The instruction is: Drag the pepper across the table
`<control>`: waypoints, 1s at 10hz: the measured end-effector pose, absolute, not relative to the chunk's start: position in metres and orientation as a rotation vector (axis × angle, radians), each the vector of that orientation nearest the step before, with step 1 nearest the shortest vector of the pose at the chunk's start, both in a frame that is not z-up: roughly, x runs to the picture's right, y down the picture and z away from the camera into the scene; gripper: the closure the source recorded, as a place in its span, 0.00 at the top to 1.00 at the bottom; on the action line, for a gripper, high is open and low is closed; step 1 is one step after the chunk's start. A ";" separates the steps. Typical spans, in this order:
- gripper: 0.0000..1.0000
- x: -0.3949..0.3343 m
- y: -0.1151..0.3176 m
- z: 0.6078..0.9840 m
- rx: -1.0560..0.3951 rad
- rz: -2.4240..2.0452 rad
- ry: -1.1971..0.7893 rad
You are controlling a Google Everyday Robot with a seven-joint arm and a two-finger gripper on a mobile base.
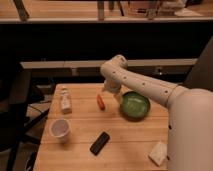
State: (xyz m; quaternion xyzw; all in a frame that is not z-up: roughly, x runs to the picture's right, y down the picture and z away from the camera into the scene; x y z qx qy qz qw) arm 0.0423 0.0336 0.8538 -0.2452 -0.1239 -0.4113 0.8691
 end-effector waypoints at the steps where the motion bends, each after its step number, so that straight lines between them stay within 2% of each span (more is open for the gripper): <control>1: 0.80 0.042 0.035 0.857 -0.519 -0.863 -0.263; 5: 0.80 0.027 0.049 0.885 -0.545 -0.898 -0.292; 10: 0.80 0.018 0.051 0.903 -0.564 -0.932 -0.320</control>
